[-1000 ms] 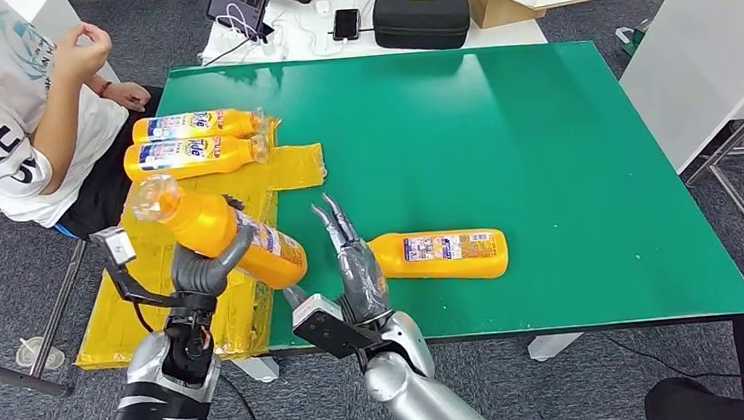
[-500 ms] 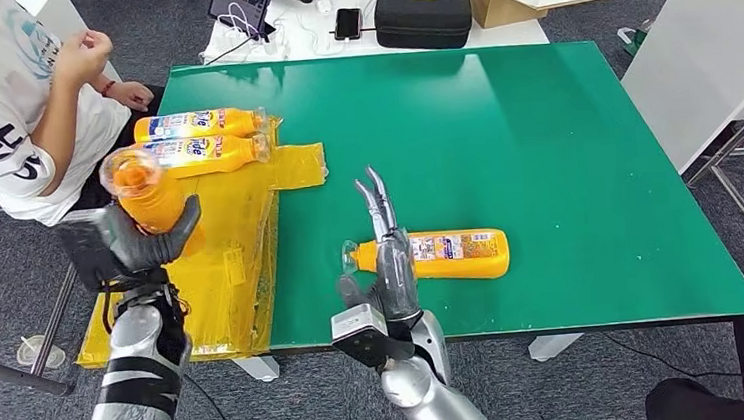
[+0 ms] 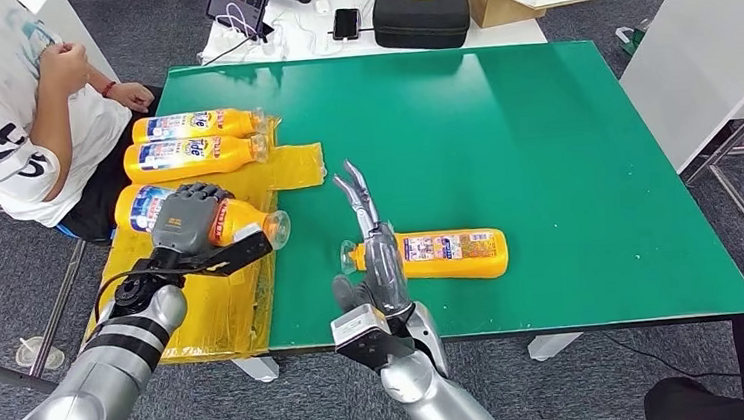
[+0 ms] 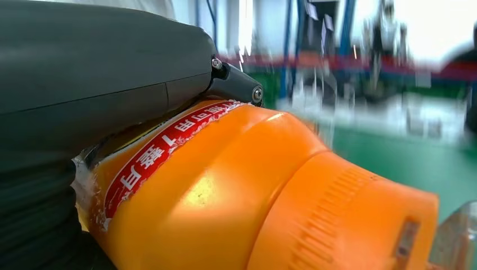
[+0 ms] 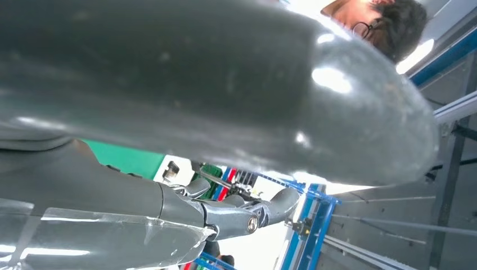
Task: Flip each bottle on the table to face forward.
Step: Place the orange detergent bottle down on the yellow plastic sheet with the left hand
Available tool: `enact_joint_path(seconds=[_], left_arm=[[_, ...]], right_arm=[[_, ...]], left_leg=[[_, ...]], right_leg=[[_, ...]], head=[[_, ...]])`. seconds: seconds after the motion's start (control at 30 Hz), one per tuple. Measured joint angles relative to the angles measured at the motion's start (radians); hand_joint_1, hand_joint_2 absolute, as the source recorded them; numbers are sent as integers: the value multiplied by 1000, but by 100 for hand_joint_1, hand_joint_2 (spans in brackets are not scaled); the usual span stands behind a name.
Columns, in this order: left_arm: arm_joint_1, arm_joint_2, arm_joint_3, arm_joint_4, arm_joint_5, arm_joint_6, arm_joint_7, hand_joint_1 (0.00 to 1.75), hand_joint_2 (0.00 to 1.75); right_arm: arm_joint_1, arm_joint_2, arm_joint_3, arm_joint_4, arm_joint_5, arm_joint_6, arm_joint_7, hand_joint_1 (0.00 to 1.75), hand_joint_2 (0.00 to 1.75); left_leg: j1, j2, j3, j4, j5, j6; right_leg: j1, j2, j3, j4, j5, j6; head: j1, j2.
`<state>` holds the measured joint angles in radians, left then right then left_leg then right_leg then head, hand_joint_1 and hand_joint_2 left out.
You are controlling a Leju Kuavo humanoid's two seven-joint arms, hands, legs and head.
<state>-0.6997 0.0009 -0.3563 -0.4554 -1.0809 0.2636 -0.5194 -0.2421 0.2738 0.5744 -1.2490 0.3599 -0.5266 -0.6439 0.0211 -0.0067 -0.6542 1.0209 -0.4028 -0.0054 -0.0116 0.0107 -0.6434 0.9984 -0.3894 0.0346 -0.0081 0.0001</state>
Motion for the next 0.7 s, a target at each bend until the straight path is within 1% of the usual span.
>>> enact_joint_path(seconds=[0.07,0.17,0.27,0.4,0.43,0.53,0.57,0.63,0.7], left_arm=[[-8,11,-9,29,16,-78,-9,175,175],[-15,22,-10,59,48,-167,-17,175,175],[-19,30,-10,77,74,-228,-21,175,175],[-23,37,-10,93,91,-272,-23,175,175],[-26,39,-10,95,94,-282,-23,161,175],[-32,40,-8,102,105,-313,-18,30,175],[-33,41,-7,104,108,-320,-16,0,175],[-32,41,-7,108,108,-331,-13,0,175],[-26,41,-7,113,106,-339,-12,0,87]], right_arm=[[-1,-1,3,1,-2,10,0,0,0],[-5,-1,7,5,-4,24,-1,0,0],[-9,-1,12,11,-8,35,-1,0,0],[-14,0,21,21,-14,46,-1,0,0],[-16,0,23,24,-15,49,-1,0,0],[-20,0,28,35,-15,61,-1,0,0],[-21,1,30,40,-15,65,-1,0,0],[-23,2,32,49,-15,72,-1,0,0],[-25,3,34,58,-18,80,-1,0,0]], left_leg=[[0,0,0,0,0,0],[0,0,0,0,0,0],[0,0,0,0,0,0],[0,-1,0,0,0,0],[0,-1,0,0,0,0],[0,-1,0,0,0,0],[0,-1,0,0,0,0],[0,-1,0,0,0,0],[0,-1,0,0,0,0]], right_leg=[[0,0,0,0,0,0],[0,0,0,0,0,0],[0,0,0,0,0,0],[0,0,0,0,0,0],[0,0,0,0,0,0],[0,0,0,0,0,0],[0,0,0,0,0,0],[0,0,0,0,0,0],[0,0,0,0,0,0]], head=[[0,0],[0,0],[0,0],[0,0],[0,0],[0,0],[0,0],[0,0],[0,0]])
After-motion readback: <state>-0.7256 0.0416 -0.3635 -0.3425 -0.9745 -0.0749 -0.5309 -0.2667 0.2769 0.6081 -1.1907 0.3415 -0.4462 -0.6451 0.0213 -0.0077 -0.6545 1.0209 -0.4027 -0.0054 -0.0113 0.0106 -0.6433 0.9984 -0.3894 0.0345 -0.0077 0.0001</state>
